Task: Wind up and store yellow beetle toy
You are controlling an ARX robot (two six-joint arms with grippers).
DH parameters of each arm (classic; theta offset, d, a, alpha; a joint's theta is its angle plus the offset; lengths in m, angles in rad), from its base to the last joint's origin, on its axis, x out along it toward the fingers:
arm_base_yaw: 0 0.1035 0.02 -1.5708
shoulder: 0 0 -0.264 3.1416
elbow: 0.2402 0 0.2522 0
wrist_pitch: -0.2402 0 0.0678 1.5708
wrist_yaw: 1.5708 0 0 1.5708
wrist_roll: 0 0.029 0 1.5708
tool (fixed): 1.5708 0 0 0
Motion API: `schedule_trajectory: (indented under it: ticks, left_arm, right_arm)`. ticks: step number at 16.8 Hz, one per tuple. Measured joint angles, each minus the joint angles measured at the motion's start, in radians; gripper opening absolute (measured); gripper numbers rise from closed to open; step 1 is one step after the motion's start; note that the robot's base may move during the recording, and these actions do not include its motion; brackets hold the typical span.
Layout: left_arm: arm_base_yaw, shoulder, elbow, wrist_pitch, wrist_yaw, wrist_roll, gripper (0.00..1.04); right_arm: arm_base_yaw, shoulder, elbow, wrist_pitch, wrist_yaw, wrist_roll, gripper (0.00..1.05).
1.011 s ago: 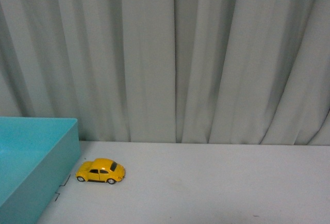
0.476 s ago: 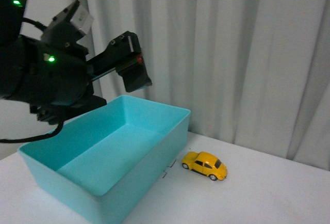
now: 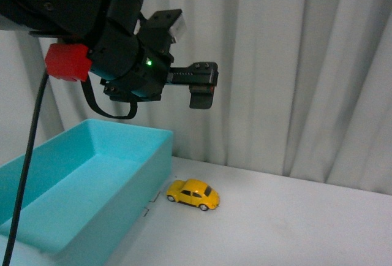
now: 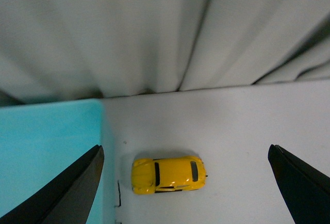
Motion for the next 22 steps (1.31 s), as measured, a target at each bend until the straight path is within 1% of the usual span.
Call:
schedule_trajectory:
  ticks: [3, 6, 8, 10, 12, 15, 19, 22]
  left_arm:
    - [-0.054, 0.199, 0.215, -0.136, 0.013, 0.328, 0.98]
    - [-0.071, 0.295, 0.28, -0.313, 0.066, 0.665, 0.98]
    - [-0.071, 0.336, 0.311, -0.403, 0.066, 0.856, 0.98]
    - [-0.071, 0.37, 0.335, -0.446, 0.027, 0.996, 0.98]
    - [-0.071, 0.415, 0.353, -0.451, -0.029, 1.099, 0.98]
    - [-0.071, 0.486, 0.382, -0.479, -0.069, 1.192, 0.98]
    - [-0.069, 0.553, 0.461, -0.491, -0.096, 1.258, 0.98]
    - [-0.053, 0.591, 0.481, -0.501, -0.116, 1.301, 0.98]
  right_arm:
    - [0.0, 0.0, 0.0, 0.0, 0.0, 0.0, 0.98]
    - [0.0, 0.0, 0.0, 0.0, 0.0, 0.0, 0.98]
    - [0.0, 0.0, 0.0, 0.0, 0.0, 0.0, 0.98]
    - [0.0, 0.0, 0.0, 0.0, 0.0, 0.0, 0.98]
    - [0.0, 0.0, 0.0, 0.0, 0.0, 0.0, 0.98]
    - [0.0, 0.0, 0.0, 0.0, 0.0, 0.0, 0.98]
    - [0.0, 0.0, 0.0, 0.0, 0.0, 0.0, 0.98]
    - [0.0, 0.0, 0.0, 0.0, 0.0, 0.0, 0.98]
